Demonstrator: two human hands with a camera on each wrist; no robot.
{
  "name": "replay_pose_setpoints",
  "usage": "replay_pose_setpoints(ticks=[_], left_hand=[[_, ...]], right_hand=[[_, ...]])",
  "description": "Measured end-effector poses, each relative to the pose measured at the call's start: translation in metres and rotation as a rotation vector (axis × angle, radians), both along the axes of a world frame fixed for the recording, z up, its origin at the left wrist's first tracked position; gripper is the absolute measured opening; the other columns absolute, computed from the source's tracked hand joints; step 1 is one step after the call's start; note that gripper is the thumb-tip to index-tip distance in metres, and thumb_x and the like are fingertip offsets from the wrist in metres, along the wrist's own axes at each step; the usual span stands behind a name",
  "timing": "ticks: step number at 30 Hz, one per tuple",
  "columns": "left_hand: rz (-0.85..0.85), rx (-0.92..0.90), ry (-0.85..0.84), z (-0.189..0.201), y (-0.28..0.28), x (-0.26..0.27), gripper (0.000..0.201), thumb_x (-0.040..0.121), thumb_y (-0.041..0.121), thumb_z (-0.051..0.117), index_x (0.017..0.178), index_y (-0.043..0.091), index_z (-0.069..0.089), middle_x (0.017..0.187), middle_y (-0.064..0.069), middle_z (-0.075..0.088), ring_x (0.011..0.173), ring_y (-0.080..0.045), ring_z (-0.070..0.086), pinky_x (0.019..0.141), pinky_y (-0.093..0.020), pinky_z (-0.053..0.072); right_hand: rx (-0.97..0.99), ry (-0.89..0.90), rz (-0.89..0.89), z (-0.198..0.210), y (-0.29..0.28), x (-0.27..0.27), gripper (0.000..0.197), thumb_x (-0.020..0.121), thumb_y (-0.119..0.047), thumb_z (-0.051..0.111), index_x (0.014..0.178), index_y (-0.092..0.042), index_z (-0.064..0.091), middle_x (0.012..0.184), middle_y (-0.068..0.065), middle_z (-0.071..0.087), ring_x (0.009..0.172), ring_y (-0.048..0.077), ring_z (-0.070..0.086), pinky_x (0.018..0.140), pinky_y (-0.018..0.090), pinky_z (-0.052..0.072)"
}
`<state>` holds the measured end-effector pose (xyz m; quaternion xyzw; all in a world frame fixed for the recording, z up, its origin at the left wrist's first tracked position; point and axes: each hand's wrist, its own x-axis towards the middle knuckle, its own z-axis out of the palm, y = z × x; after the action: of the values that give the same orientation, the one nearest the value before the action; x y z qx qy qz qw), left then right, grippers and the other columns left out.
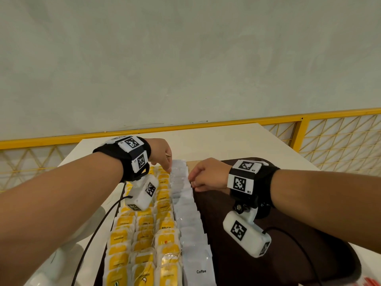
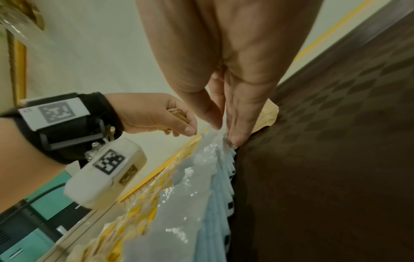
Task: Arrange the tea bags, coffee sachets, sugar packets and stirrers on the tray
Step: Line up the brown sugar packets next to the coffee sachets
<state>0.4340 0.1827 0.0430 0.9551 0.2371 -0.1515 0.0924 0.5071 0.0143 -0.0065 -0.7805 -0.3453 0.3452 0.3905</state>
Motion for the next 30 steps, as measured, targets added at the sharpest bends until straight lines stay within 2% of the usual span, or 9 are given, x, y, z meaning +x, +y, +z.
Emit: replay_pose_setpoints(ticks=[5,9,15,19,22,25,27,29,30], left_hand=[[-0.012,-0.027,-0.021,-0.001,-0.001,-0.002,0.009,0.081,0.031,0.073,0.085,0.023,0.071,0.08,0.008,0.063,0.066,-0.008,0.051,0.065,-0.021,0.041],[-0.021,-0.032,-0.028,0.0,-0.003,-0.001,0.006,0.082,0.03,0.072,0.085,0.025,0.071,0.079,0.01,0.062,0.065,-0.007,0.051,0.067,-0.021,0.042],[-0.027,-0.035,-0.018,0.003,-0.007,-0.002,0.007,0.084,0.029,0.069,0.09,0.024,0.071,0.085,0.007,0.062,0.066,-0.006,0.052,0.067,-0.02,0.042],[-0.024,-0.053,-0.059,0.005,-0.008,-0.004,0.008,0.085,0.027,0.068,0.09,0.022,0.07,0.082,0.007,0.061,0.063,-0.007,0.051,0.065,-0.02,0.041],[-0.016,-0.075,-0.093,0.006,-0.008,-0.004,0.007,0.086,0.028,0.067,0.09,0.023,0.07,0.086,0.006,0.063,0.065,-0.008,0.053,0.067,-0.022,0.042],[-0.018,-0.088,-0.099,0.008,-0.012,-0.004,0.008,0.087,0.028,0.066,0.092,0.022,0.07,0.087,0.007,0.062,0.065,-0.007,0.053,0.065,-0.021,0.041],[-0.022,-0.099,-0.096,0.009,-0.014,-0.004,0.009,0.089,0.028,0.064,0.093,0.022,0.07,0.09,0.006,0.062,0.066,-0.008,0.053,0.069,-0.022,0.043],[0.0,-0.153,-0.137,0.011,-0.018,-0.004,0.011,0.091,0.023,0.06,0.098,0.024,0.068,0.094,0.005,0.062,0.068,-0.009,0.054,0.069,-0.025,0.043],[0.033,-0.24,-0.197,0.011,-0.02,-0.005,0.016,0.093,0.017,0.056,0.104,0.023,0.066,0.095,0.003,0.062,0.07,-0.01,0.055,0.066,-0.024,0.044]], right_hand=[[0.025,0.046,-0.01,0.005,0.003,0.001,0.023,0.084,0.011,0.059,0.076,-0.01,0.066,0.095,0.016,0.065,0.1,0.028,0.066,0.09,0.035,0.054],[0.033,0.038,-0.052,0.004,0.005,0.005,0.027,0.082,0.011,0.059,0.07,-0.012,0.065,0.092,0.015,0.065,0.102,0.03,0.066,0.092,0.04,0.054],[0.071,0.073,-0.107,0.01,0.005,0.012,0.024,0.091,0.01,0.049,0.078,-0.007,0.061,0.095,0.018,0.063,0.09,0.026,0.066,0.073,0.025,0.056],[-0.019,0.018,-0.128,0.027,-0.01,0.031,0.02,0.089,0.01,0.052,0.076,-0.003,0.061,0.084,0.012,0.06,0.065,0.018,0.059,0.049,0.018,0.053],[-0.186,-0.216,-0.084,0.025,-0.018,0.037,0.015,0.083,0.003,0.062,0.089,-0.008,0.068,0.071,0.001,0.062,0.057,0.009,0.058,0.052,0.016,0.05],[-0.236,-0.174,-0.076,0.021,-0.019,0.032,0.022,0.085,0.01,0.053,0.072,-0.006,0.062,0.06,0.005,0.052,0.042,0.006,0.048,0.047,0.013,0.042],[-0.257,-0.187,-0.061,0.019,-0.017,0.032,0.016,0.085,0.009,0.053,0.085,0.003,0.068,0.062,0.005,0.053,0.046,0.007,0.049,0.051,0.014,0.041],[-0.25,-0.232,-0.031,0.017,-0.015,0.032,0.027,0.084,0.007,0.052,0.108,0.014,0.063,0.063,0.006,0.053,0.052,0.011,0.048,0.054,0.016,0.039],[-0.218,-0.223,-0.039,0.018,-0.015,0.033,0.027,0.084,0.008,0.052,0.108,0.014,0.063,0.066,0.009,0.056,0.054,0.013,0.048,0.056,0.017,0.042]])
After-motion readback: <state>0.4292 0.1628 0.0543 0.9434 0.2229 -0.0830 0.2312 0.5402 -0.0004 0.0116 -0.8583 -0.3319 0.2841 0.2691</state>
